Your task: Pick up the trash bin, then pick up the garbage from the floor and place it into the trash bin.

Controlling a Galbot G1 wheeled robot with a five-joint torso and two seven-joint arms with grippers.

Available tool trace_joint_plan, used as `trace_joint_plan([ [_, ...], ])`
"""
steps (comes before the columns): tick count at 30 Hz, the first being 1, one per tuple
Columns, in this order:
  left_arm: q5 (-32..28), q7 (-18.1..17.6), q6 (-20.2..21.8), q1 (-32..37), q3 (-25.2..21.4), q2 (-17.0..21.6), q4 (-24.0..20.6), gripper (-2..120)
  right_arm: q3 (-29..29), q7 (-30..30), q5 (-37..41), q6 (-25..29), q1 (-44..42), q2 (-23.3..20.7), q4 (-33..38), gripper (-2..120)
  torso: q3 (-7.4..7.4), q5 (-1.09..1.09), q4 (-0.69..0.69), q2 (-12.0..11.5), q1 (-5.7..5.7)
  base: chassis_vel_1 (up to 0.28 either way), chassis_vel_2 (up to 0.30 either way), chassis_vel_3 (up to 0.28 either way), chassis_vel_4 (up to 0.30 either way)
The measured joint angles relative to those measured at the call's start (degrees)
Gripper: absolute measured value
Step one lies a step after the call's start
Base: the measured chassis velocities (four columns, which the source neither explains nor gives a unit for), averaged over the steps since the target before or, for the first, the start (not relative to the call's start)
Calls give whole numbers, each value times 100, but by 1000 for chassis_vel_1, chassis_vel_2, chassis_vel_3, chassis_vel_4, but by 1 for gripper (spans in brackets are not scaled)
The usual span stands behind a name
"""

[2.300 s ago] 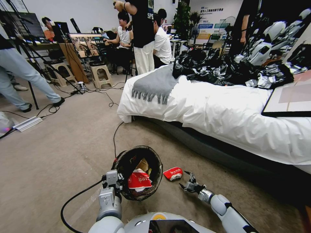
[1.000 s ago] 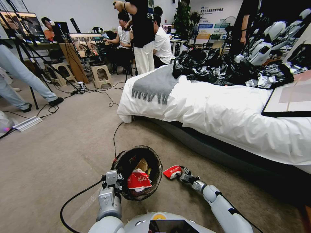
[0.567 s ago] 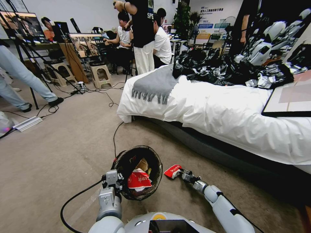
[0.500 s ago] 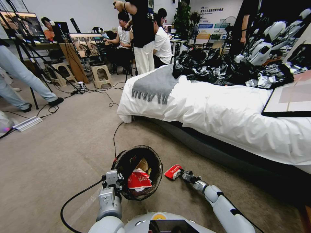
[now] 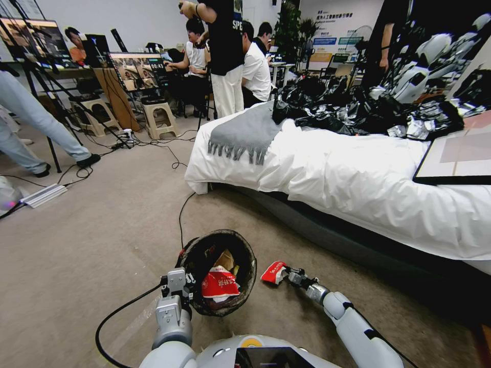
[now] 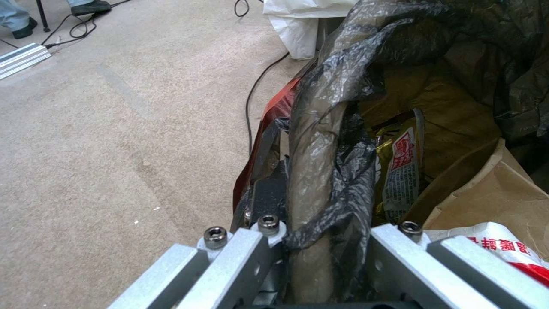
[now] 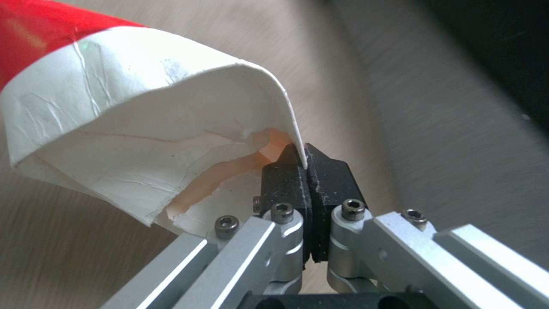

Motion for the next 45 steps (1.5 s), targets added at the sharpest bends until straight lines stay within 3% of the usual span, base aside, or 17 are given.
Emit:
trace_joint_plan([
  [15, -32, 1, 21, -32, -23, 39, 0, 2, 489, 896, 2156, -761, -687, 121, 2945, 0, 0, -1, 0, 0, 0, 0, 0, 0, 0],
  [23, -29, 0, 21, -23, -16, 37, 0, 2, 438, 1020, 2609, -915, -797, 137, 4095, 0, 0, 0, 0, 0, 0, 0, 0, 0, 0],
  [27, -26, -1, 21, -26, -8, 35, 14, 2, 407, 939, 2782, -922, -965, 102, 4997, 0, 0, -2, 0, 0, 0, 0, 0, 0, 0],
  [35, -23, 2, 22, -42, 24, 34, 46, 2, -30, 748, 2680, -908, -1368, -219, 5679, 0, 0, 0, -1, 0, 0, 0, 0, 0, 0],
  [45, -17, 7, 25, -55, 47, 14, 53, 2, -821, 626, 2189, -891, -1624, -843, 5659, 0, 0, 0, 0, 0, 0, 0, 0, 0, 0],
])
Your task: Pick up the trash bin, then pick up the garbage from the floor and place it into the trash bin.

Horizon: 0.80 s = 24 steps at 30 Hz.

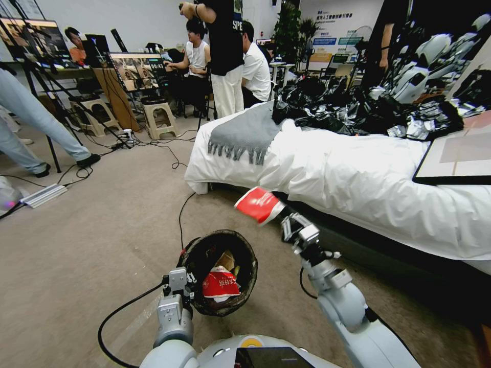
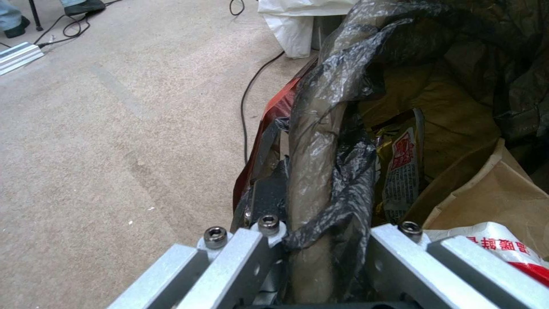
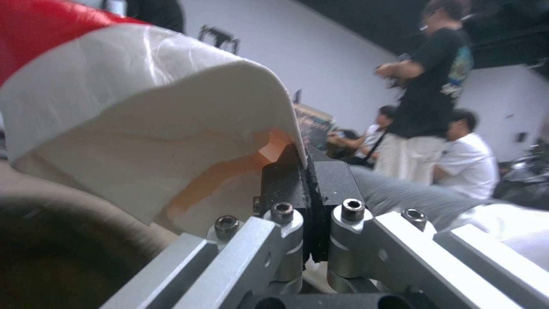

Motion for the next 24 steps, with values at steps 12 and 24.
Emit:
trace_joint_plan([
  [12, 6, 4, 4, -5, 1, -12, 5, 2, -500, -25, -282, 14, 141, -40, -492, 0, 0, 0, 0, 0, 0, 0, 0, 0, 0],
  [24, 7, 3, 16, -9, 9, -5, 0, 2, -700, -21, -490, 85, 171, 98, -1027, 0, 0, -1, 0, 0, 0, 0, 0, 0, 0],
])
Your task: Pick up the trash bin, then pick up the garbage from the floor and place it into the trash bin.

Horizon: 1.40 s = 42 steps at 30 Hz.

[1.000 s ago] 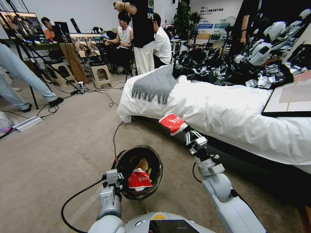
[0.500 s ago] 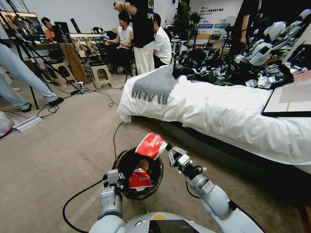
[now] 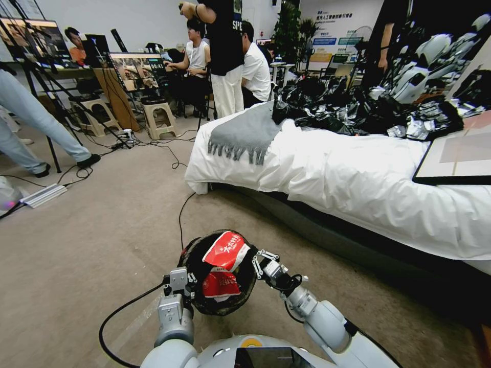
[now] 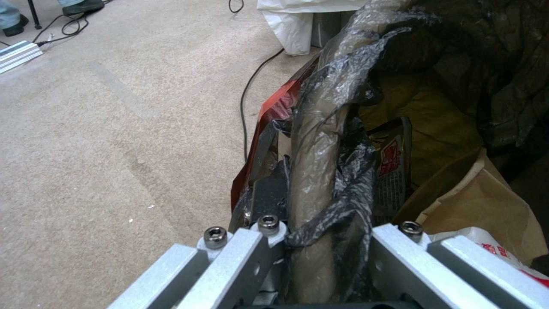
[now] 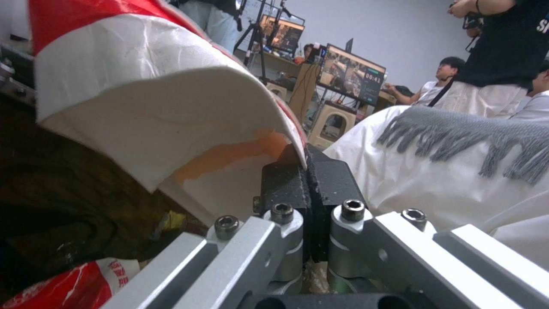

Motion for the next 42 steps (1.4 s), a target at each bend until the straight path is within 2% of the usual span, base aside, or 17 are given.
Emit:
trace_joint_plan([
  [9, -2, 1, 0, -1, 14, 0, 0, 2, -106, 10, -145, -17, 22, 26, -206, 0, 0, 0, 0, 0, 0, 0, 0, 0, 0],
  [10, -1, 0, 1, 1, 15, 1, -3, 2, -121, 6, -189, -24, 20, 18, -233, 1, 0, 0, 0, 0, 0, 0, 0, 0, 0],
  [11, -2, 1, 1, 1, 16, 2, -5, 2, -129, 1, -223, -36, 17, 10, -246, 7, 0, 0, 0, 0, 0, 0, 0, 0, 0],
  [13, -2, 1, 1, 1, 16, 2, -7, 2, -132, 0, -231, -38, 16, 9, -247, 7, 0, 0, 0, 0, 0, 0, 0, 0, 0],
  [14, -2, 4, 0, -1, 17, 4, -13, 2, -137, -3, -262, -53, 14, -4, -251, 16, 0, 0, 0, 0, 0, 0, 0, 0, 0],
  [15, -2, 4, 0, -1, 17, 4, -13, 2, -137, -3, -262, -53, 14, -4, -251, 16, 0, 0, 0, 0, 0, 0, 0, 0, 0],
  [16, -5, 16, -2, -4, 29, 8, -20, 2, -142, -22, -327, -58, -4, -45, -236, 28, 0, 0, -1, 0, 0, 0, 0, 0, 0],
  [17, -5, 12, -2, -8, 26, 7, -20, 2, -141, -27, -351, -58, -21, -61, -213, 36, 0, 1, 0, 0, 0, 0, 0, 0, 0],
  [19, -5, 13, -1, -12, 27, 7, -19, 2, -141, -29, -360, -58, -29, -67, -205, 39, 0, 0, 0, 0, 0, 0, 0, 0, 0],
  [22, -5, 16, -2, -21, 29, 7, -20, 2, -133, -43, -401, -56, -38, -65, -187, 52, 0, 0, 0, 0, 0, 0, 0, 0, 0],
  [23, -5, 16, -2, -21, 29, 7, -20, 2, -133, -43, -401, -56, -38, -65, -187, 52, 0, 0, 0, 0, 0, 0, 0, 0, 0],
  [25, -7, 16, 2, -29, 29, 7, -21, 2, -130, -52, -425, -56, -35, -60, -169, 64, 0, 0, 0, 0, 0, 0, 0, 0, 0],
  [27, -8, 16, 5, -32, 29, 7, -23, 2, -130, -57, -438, -57, -31, -57, -162, 68, 0, 0, 0, 0, 0, 0, 0, 0, 0],
  [30, -11, 16, 12, -37, 29, 5, -32, 2, -134, -67, -461, -59, -23, -53, -140, 83, 0, 0, 0, 0, 0, 0, 0, 0, 0],
  [31, -11, 16, 12, -37, 29, 5, -32, 2, -134, -67, -461, -59, -23, -53, -140, 83, 0, 0, 0, 0, 0, 0, 0, 0, 0],
  [35, -14, 20, 23, -50, 27, 4, -33, 2, -121, -73, -499, -58, -32, -61, -91, 99, 0, 0, 0, 0, 0, 0, 0, 0, 0],
  [42, -17, 24, 34, -53, 25, 2, -34, 2, 34, -86, -517, -31, -48, -61, 51, 112, 0, 1, 0, 0, 0, 0, 0, 0, 0],
])
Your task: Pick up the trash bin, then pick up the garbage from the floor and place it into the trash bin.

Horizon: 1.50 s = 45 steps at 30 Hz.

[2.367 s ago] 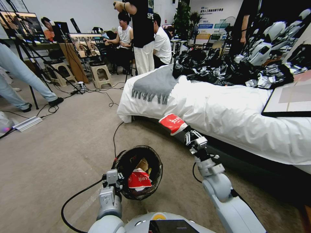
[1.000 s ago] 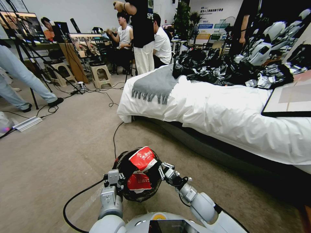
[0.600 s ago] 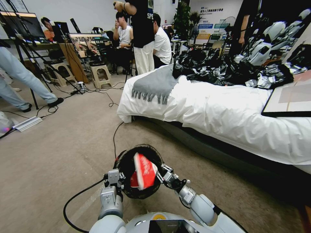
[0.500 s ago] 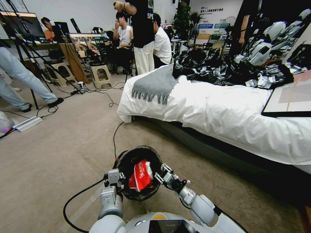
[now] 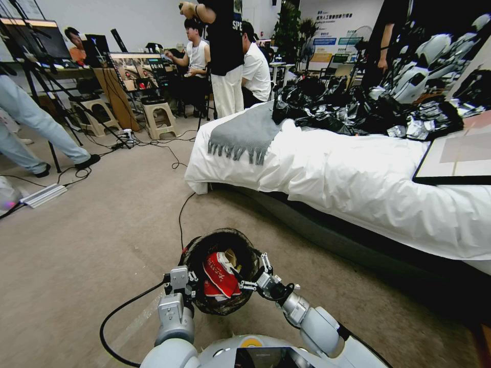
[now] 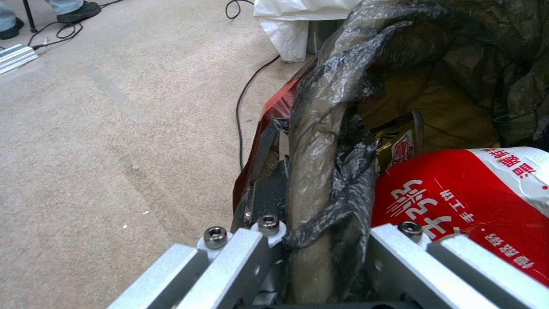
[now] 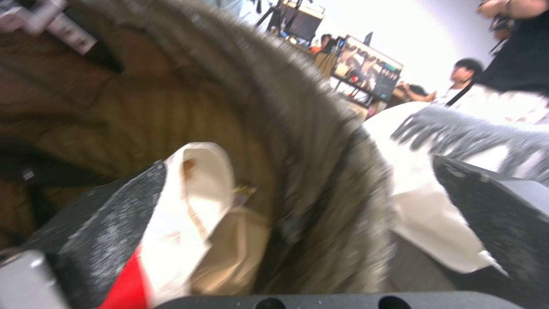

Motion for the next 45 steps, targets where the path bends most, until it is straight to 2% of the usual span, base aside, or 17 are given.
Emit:
trace_joint_plan([
  [9, -46, 0, 30, -35, -52, 11, 45, 2, 424, 94, -46, 125, -238, 39, 514, 114, 0, 0, 0, 0, 0, 0, 0, 0, 0],
  [12, -49, -1, 43, -46, -56, 6, 70, 2, 719, 428, -57, 117, -443, 307, 1047, 111, 0, -1, 0, 0, 0, 0, 0, 0, 0],
  [16, -50, -2, 45, -43, -65, 6, 72, 2, 982, 560, -62, 123, -562, 536, 1269, 106, 0, 0, 0, 0, 0, 0, 0, 0, 0],
  [19, -57, -5, 45, -43, -85, 7, 63, 2, 1416, 670, 69, 187, -772, 831, 1396, 100, 0, -1, 1, 0, 0, 0, 0, 0, 0],
  [27, -125, -25, 55, -33, -105, 30, 15, 2, 1956, 826, 369, 339, -1165, 1368, 1235, 100, 0, -1, -1, 0, 0, 0, 0, 0, 0],
  [45, -206, 13, 152, 12, -181, 71, -19, 2, 2012, 856, 424, 342, -1002, 1479, 908, 100, 0, 0, 0, 0, 0, 7, 10, 7, 8],
])
